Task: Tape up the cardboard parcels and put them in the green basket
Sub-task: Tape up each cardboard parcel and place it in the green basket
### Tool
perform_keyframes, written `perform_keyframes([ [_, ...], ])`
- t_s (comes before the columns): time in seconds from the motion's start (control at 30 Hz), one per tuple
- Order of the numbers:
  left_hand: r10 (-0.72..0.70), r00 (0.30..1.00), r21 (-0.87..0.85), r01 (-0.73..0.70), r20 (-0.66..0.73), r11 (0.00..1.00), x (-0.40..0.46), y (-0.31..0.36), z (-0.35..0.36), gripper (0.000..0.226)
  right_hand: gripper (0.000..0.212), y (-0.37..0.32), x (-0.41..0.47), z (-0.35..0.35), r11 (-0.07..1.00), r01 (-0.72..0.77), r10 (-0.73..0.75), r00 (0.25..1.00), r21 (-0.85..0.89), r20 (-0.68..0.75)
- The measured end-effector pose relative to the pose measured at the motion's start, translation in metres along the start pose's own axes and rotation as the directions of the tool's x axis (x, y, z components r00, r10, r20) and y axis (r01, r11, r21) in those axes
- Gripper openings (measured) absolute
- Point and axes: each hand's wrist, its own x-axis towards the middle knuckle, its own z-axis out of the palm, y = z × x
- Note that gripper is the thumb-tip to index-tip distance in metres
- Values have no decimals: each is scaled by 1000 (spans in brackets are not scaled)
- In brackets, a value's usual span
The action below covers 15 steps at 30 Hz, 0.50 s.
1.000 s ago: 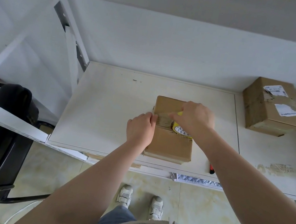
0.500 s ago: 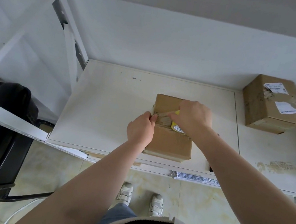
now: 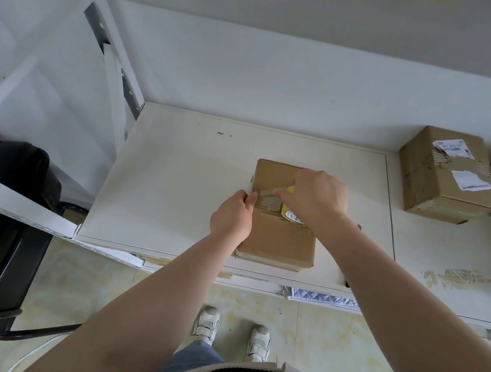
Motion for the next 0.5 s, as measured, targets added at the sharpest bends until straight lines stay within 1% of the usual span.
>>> perform_keyframes([
  [0.07,-46,998,-82,49,45,995,3,2,1,42,40,0,0,0,1000,-4,4,1000,-2,2],
  [0.1,-83,994,-155,94,74,983,5,4,2,41,40,0,1,0,1000,-8,8,1000,2,4],
  [0.17,-156,980,-301,187,123,935,8,8,3,36,39,1,1,0,1000,-16,16,1000,13,7],
  [0.2,-174,976,-339,210,133,917,8,10,4,35,38,1,1,0,1000,-19,19,1000,17,6],
  [0.27,-167,979,-327,197,116,924,6,11,7,38,37,1,0,0,1000,-24,24,1000,21,10],
  [0.4,-97,995,-163,98,10,982,1,8,10,48,37,-1,-3,-2,1000,-13,13,1000,4,14],
  [0.5,-81,997,-108,79,-14,991,0,9,11,50,46,1,-6,-8,999,39,-39,999,8,36],
])
